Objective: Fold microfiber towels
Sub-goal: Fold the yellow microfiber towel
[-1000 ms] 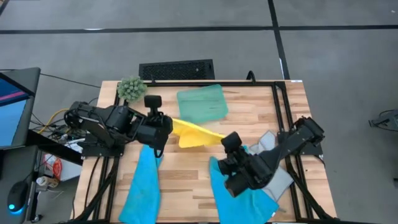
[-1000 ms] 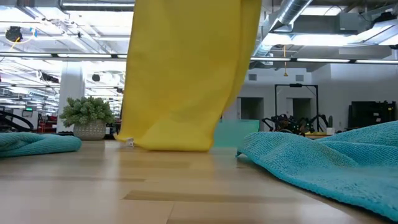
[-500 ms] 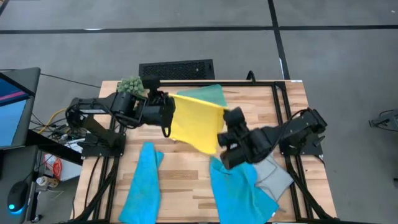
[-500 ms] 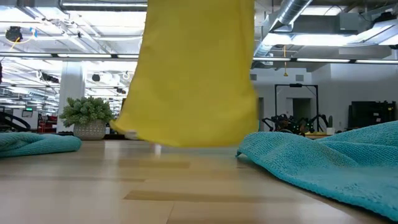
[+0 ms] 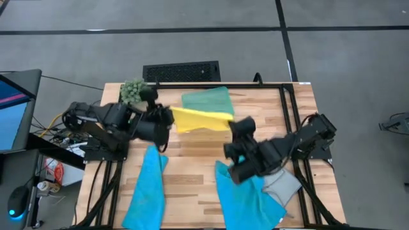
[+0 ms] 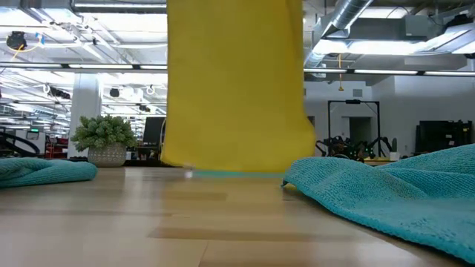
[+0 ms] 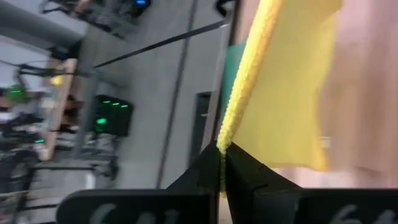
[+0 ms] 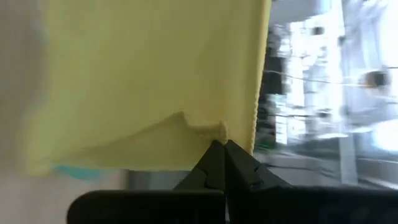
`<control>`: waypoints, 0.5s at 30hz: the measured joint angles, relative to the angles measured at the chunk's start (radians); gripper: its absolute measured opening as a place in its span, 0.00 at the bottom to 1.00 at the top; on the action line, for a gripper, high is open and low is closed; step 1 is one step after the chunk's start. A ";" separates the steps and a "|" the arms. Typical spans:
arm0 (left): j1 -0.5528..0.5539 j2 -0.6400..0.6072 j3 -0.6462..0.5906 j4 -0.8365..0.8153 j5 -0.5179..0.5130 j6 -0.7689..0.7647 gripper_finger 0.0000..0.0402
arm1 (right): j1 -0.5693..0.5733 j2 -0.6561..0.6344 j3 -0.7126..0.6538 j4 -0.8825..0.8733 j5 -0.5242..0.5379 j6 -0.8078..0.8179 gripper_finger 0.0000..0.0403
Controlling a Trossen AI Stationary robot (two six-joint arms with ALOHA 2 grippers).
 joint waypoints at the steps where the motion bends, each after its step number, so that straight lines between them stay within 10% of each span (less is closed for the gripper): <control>1: -0.034 0.000 -0.022 0.001 0.001 -0.034 0.00 | 0.025 0.011 0.000 0.010 -0.028 0.052 0.03; 15: -0.471 0.003 -0.530 0.247 0.125 -0.571 0.00 | 0.289 0.326 0.001 0.290 -0.211 0.249 0.07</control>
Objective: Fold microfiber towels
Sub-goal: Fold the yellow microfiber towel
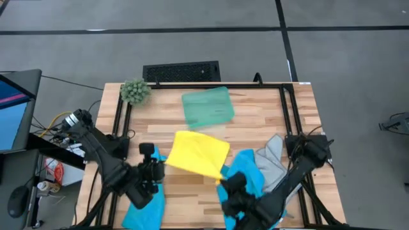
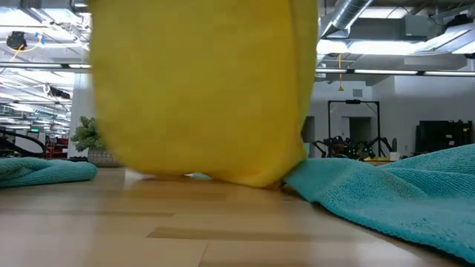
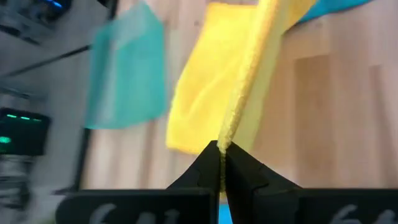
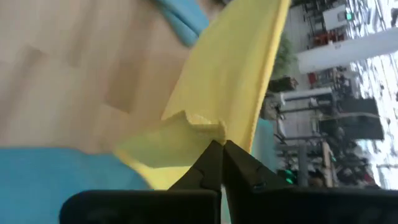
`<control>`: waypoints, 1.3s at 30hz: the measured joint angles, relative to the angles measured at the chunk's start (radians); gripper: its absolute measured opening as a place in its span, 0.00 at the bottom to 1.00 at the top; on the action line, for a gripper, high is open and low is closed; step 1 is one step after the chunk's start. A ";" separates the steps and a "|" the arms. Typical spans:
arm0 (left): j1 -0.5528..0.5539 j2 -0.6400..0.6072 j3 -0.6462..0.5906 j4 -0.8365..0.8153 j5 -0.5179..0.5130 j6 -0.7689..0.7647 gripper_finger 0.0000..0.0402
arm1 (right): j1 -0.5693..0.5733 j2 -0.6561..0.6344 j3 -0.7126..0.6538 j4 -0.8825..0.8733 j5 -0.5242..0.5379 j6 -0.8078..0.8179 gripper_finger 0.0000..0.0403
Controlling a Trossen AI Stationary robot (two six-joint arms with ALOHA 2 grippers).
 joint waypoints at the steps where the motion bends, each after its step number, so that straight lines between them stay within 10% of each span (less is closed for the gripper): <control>1: -0.016 0.000 -0.022 0.023 0.008 -0.022 0.00 | 0.008 0.024 0.000 0.022 -0.001 -0.001 0.07; 13: -0.057 0.000 -0.131 0.109 0.087 -0.165 0.00 | 0.025 0.177 0.000 0.391 -0.100 0.043 0.27; 24: -0.056 0.000 -0.131 0.116 0.086 -0.164 0.00 | 0.018 0.173 0.000 0.512 -0.194 0.485 0.54; 39: -0.049 0.000 -0.131 0.135 0.077 -0.151 0.00 | -0.100 0.176 0.000 0.802 -0.438 0.394 0.54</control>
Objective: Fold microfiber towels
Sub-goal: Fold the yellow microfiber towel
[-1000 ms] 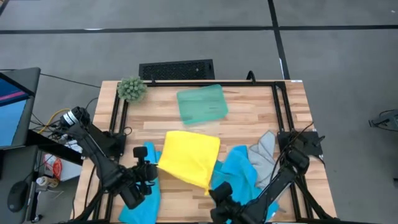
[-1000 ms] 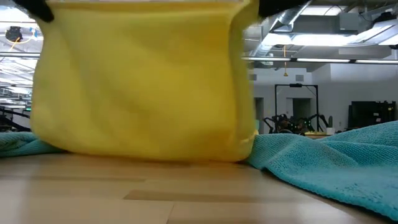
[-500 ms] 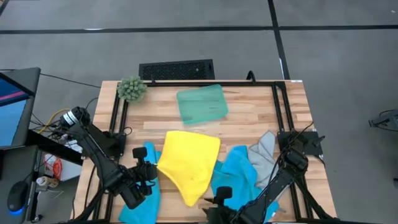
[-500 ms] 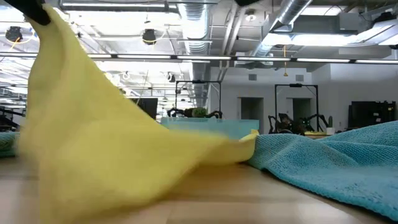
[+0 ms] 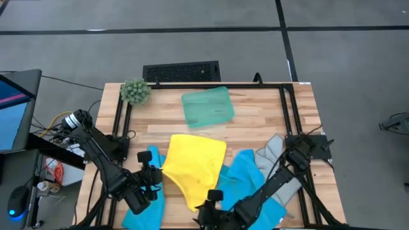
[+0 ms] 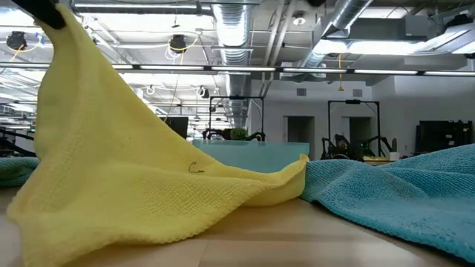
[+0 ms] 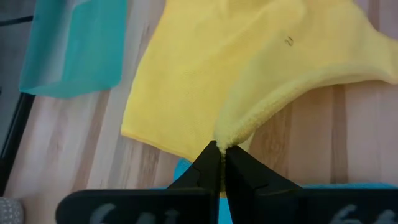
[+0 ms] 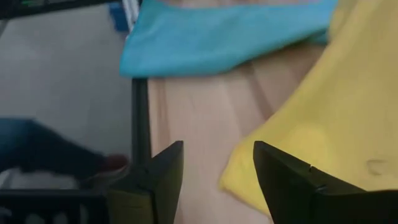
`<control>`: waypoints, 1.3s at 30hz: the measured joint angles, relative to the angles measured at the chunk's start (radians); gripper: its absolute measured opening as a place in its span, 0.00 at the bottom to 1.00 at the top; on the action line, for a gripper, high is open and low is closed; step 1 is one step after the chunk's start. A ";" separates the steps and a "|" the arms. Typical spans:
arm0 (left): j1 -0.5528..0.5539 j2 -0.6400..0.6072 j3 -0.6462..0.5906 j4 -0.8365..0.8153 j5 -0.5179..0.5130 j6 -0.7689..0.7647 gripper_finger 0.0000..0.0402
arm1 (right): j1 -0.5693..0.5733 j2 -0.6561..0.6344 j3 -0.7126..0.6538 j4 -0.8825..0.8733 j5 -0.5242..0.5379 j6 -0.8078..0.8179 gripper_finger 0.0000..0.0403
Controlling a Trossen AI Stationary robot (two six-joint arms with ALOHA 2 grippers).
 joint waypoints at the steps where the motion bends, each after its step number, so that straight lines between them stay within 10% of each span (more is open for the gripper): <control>1: 0.000 0.000 0.000 0.000 0.000 0.000 0.00 | -0.009 0.000 0.000 -0.008 -0.032 -0.002 0.53; 39: -0.001 -0.001 -0.001 -0.004 -0.003 0.005 0.00 | -0.088 0.224 0.193 -0.214 -0.246 -0.064 0.34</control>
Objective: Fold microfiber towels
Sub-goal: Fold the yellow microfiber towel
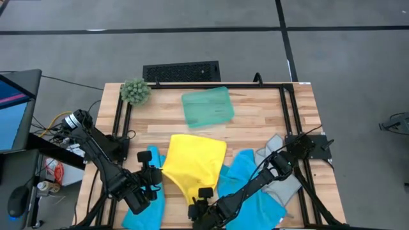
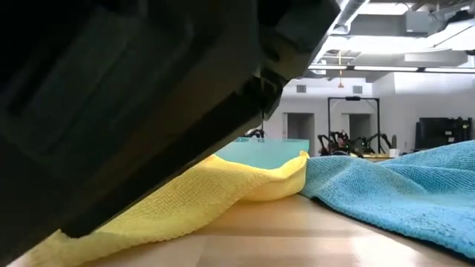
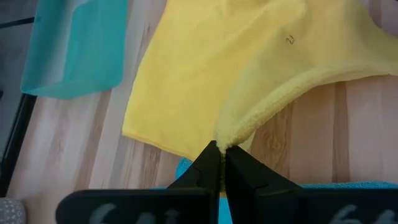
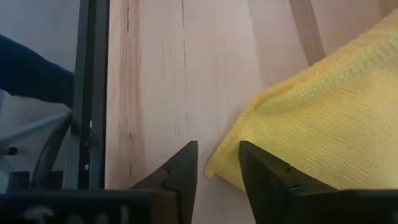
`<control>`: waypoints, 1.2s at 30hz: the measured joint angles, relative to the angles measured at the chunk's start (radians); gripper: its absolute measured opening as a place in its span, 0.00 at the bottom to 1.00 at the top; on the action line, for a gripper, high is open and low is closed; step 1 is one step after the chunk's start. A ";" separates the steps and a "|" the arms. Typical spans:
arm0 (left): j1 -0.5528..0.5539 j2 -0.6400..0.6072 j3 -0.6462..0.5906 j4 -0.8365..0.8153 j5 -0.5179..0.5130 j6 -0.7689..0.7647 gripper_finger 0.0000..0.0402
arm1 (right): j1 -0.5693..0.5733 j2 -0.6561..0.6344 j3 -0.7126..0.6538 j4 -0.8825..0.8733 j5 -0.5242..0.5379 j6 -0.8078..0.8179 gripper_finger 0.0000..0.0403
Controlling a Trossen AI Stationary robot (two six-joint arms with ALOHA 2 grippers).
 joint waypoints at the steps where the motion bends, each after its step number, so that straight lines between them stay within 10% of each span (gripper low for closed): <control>1: 0.000 0.000 0.000 0.000 0.000 0.000 0.00 | -0.001 0.000 0.000 -0.005 0.001 0.003 0.32; 11: 0.000 0.000 0.000 0.000 0.000 0.000 0.00 | -0.015 -0.001 -0.002 -0.053 -0.015 0.023 0.02; 36: -0.003 0.002 0.028 0.090 0.021 -0.038 0.00 | 0.030 -0.249 -0.010 -0.449 0.219 0.094 0.00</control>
